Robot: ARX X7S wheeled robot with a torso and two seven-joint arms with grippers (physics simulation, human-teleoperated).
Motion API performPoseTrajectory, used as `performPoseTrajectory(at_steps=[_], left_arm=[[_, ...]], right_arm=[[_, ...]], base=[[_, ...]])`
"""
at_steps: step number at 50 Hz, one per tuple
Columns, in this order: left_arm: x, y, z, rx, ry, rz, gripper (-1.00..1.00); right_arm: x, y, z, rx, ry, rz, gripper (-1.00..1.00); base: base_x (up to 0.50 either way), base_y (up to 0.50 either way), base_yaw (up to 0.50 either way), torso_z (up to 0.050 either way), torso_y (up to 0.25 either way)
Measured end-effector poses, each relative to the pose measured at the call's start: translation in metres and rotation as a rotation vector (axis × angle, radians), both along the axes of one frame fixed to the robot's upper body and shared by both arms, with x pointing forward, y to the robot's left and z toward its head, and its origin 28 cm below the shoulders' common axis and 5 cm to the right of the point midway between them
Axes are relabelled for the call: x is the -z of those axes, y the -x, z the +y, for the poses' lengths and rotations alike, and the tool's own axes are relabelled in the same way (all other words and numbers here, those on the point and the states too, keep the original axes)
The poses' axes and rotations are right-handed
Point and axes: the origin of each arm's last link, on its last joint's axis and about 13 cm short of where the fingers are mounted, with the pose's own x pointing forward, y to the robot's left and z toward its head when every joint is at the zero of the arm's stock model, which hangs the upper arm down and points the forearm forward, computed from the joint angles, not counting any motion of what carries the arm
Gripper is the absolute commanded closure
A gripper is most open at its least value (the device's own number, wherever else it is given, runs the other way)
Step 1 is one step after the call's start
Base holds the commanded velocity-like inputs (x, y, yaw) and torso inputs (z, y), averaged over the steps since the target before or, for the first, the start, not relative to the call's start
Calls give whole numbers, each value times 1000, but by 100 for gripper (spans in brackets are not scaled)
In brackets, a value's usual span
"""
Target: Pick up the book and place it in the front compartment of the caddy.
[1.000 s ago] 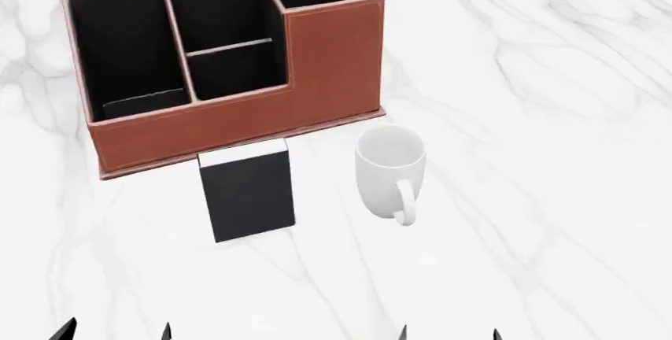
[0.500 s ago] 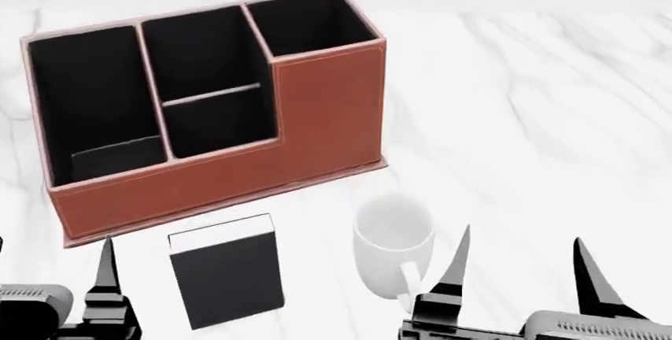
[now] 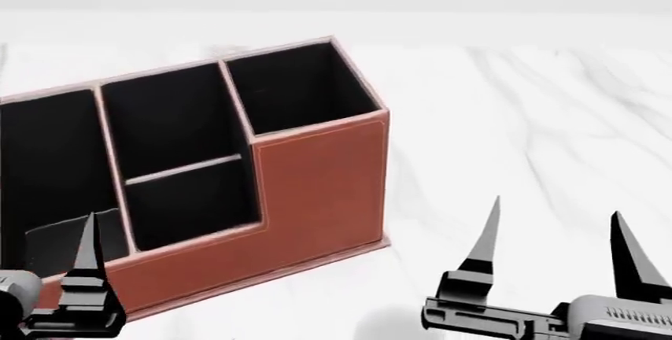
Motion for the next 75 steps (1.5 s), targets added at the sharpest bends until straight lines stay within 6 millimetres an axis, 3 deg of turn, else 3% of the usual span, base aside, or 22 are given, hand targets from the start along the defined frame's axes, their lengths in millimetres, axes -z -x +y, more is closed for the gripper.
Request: performPoseTrajectory(at_steps=[27,36,60,75], left_arm=[[1,2,0,15,-2,3,-100],[3,0,0,20,-4,11,-100],[18,-19,-11,97,32,34,-100],[25,-22,-7,76,27,36,-100]], right_arm=[[2,-3,-2,27,4,13,-100],[5,-5,-3,7,-24,38,-100],[19,-12,-18,62,-43,14,-100],[27,-21,-14,60,-18,3,-100]], base=[[496,0,0,0,1],[16,0,2,0,1],[0,0,490,0,0],[0,0,500,0,0]])
